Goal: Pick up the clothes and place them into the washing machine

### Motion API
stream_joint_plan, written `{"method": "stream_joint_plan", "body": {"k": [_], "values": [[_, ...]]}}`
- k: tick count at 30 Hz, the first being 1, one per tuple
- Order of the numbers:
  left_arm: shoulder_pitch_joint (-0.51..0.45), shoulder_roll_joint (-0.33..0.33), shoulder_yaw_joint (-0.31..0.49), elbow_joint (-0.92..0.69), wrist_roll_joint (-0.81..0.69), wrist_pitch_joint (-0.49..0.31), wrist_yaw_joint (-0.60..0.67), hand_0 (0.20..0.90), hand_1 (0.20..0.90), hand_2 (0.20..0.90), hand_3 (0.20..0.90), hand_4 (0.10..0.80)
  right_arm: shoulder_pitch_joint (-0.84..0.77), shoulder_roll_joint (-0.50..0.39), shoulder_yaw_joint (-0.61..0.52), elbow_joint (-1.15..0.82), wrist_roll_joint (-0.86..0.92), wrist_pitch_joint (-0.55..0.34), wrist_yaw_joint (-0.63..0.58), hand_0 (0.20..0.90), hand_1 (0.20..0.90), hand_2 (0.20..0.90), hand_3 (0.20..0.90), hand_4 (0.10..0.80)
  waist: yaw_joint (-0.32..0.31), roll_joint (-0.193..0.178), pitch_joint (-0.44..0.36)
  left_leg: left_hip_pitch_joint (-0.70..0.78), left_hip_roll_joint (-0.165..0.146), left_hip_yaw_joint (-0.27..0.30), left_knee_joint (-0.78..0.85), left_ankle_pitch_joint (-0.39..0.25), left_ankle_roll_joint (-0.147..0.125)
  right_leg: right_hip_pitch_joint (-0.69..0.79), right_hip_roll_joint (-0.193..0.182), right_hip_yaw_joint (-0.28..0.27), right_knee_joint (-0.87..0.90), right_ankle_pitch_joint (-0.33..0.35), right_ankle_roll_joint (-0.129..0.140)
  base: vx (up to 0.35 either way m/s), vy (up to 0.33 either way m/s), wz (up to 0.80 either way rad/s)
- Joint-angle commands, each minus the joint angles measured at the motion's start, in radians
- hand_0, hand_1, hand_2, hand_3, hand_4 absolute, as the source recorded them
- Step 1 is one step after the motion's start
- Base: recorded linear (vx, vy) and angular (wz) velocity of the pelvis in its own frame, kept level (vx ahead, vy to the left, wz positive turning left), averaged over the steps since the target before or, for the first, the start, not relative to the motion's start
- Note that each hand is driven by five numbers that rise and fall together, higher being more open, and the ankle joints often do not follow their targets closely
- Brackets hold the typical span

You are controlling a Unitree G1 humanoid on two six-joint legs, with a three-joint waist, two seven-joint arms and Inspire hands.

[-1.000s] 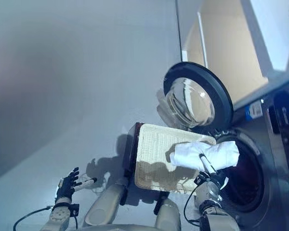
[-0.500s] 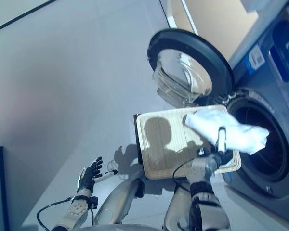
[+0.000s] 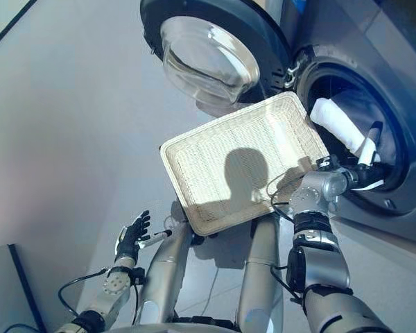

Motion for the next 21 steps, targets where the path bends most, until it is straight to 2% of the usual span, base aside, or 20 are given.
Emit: {"method": "stream_joint_plan", "body": {"k": [1, 2, 3, 4, 6, 10, 13, 14, 15, 19, 21], "values": [[0.075, -0.004, -0.035, 0.004, -0.008, -0.043, 0.031, 0.9, 0.9, 0.9, 0.9, 0.8, -0.102, -0.263, -0.016, -0.108, -0.154, -0.118, -0.075, 0.2, 0.2, 0.2, 0.2, 0.3, 0.006, 0.053, -0.097, 0.024, -0.03, -0.025, 0.042, -0.104, -0.002, 0.007, 0.053, -0.067, -0.052, -0.004, -0.076, -0.016, 0.072, -0.13], [0.085, 0.001, -0.036, 0.0, -0.007, -0.044, 0.033, 0.9, 0.9, 0.9, 0.9, 0.8, -0.14, -0.321, -0.006, -0.094, -0.176, -0.108, -0.094, 0.2, 0.2, 0.2, 0.2, 0.3, 0.008, 0.068, -0.101, 0.025, -0.035, -0.022, 0.025, -0.096, -0.003, -0.002, 0.051, -0.058, -0.056, -0.003, -0.076, -0.013, 0.06, -0.12], [0.083, -0.003, -0.038, -0.002, -0.007, -0.044, 0.034, 0.9, 0.9, 0.9, 0.9, 0.8, -0.15, -0.33, 0.0, -0.087, -0.18, -0.105, -0.1, 0.2, 0.2, 0.2, 0.2, 0.3, 0.009, 0.072, -0.101, 0.025, -0.036, -0.02, 0.021, -0.094, -0.003, -0.005, 0.05, -0.056, -0.057, -0.002, -0.076, -0.025, 0.063, -0.04], [0.088, 0.002, -0.038, -0.004, -0.007, -0.045, 0.032, 0.9, 0.9, 0.9, 0.9, 0.8, -0.186, -0.377, 0.024, -0.072, -0.202, -0.093, -0.112, 0.2, 0.2, 0.2, 0.2, 0.3, 0.012, 0.083, -0.104, 0.02, -0.04, -0.015, 0.009, -0.087, -0.005, -0.016, 0.047, -0.048, -0.063, 0.001, -0.077, -0.046, 0.013, -0.06], [0.111, 0.035, -0.029, -0.027, 0.006, -0.052, 0.034, 0.9, 0.9, 0.9, 0.9, 0.8, -0.307, -0.545, 0.11, 0.002, -0.253, -0.036, -0.12, 0.2, 0.2, 0.2, 0.2, 0.3, 0.034, 0.106, -0.115, -0.006, -0.043, -0.011, -0.015, -0.066, -0.009, -0.059, 0.05, -0.037, -0.057, 0.001, -0.078, -0.064, -0.015, -0.13], [0.135, 0.067, -0.008, -0.044, 0.027, -0.054, 0.045, 0.9, 0.9, 0.9, 0.9, 0.8, -0.522, -0.736, 0.308, 0.079, -0.279, 0.014, -0.091, 0.2, 0.2, 0.2, 0.2, 0.3, 0.065, 0.12, -0.149, -0.041, -0.04, -0.006, -0.025, -0.052, -0.015, -0.122, 0.045, -0.028, -0.04, 0.004, -0.077, -0.02, -0.053, -0.02], [0.154, 0.063, 0.0, -0.056, 0.029, -0.053, 0.047, 0.9, 0.9, 0.9, 0.9, 0.8, -0.593, -0.792, 0.381, 0.059, -0.308, 0.03, -0.104, 0.2, 0.2, 0.2, 0.2, 0.3, 0.066, 0.132, -0.168, -0.04, -0.048, -0.006, -0.055, -0.041, -0.022, -0.134, 0.035, -0.024, -0.038, 0.0, -0.073, 0.038, -0.014, 0.12], [0.174, 0.086, -0.001, -0.071, 0.032, -0.056, 0.042, 0.9, 0.9, 0.9, 0.9, 0.8, -0.672, -0.862, 0.46, 0.055, -0.334, 0.041, -0.107, 0.2, 0.2, 0.2, 0.2, 0.3, 0.075, 0.129, -0.187, -0.032, -0.054, -0.007, -0.093, -0.027, -0.033, -0.136, 0.021, -0.025, -0.038, -0.002, -0.069, 0.065, 0.004, 0.18], [0.181, 0.091, -0.005, -0.078, 0.033, -0.059, 0.038, 0.9, 0.9, 0.9, 0.9, 0.8, -0.726, -0.892, 0.513, 0.081, -0.333, 0.046, -0.1, 0.2, 0.2, 0.2, 0.2, 0.3, 0.078, 0.128, -0.194, -0.029, -0.058, -0.008, -0.115, -0.017, -0.04, -0.139, 0.016, -0.024, -0.04, -0.002, -0.069, 0.047, 0.005, 0.13], [0.173, 0.074, -0.008, -0.067, 0.031, -0.053, 0.038, 0.9, 0.9, 0.9, 0.9, 0.8, -0.832, -0.921, 0.632, 0.138, -0.308, 0.055, -0.068, 0.2, 0.2, 0.2, 0.2, 0.3, 0.067, 0.131, -0.199, -0.019, -0.069, -0.007, -0.163, 0.008, -0.049, -0.138, 0.007, -0.024, -0.055, 0.001, -0.072, 0.047, -0.004, 0.21], [0.162, 0.058, -0.006, -0.055, 0.018, -0.052, 0.039, 0.9, 0.9, 0.9, 0.9, 0.8, -0.795, -0.9, 0.599, 0.15, -0.298, 0.056, -0.063, 0.2, 0.2, 0.2, 0.2, 0.3, 0.061, 0.139, -0.195, -0.011, -0.074, -0.005, -0.185, 0.016, -0.047, -0.132, 0.011, -0.025, -0.074, 0.01, -0.072, 0.053, -0.013, 0.05]]}}
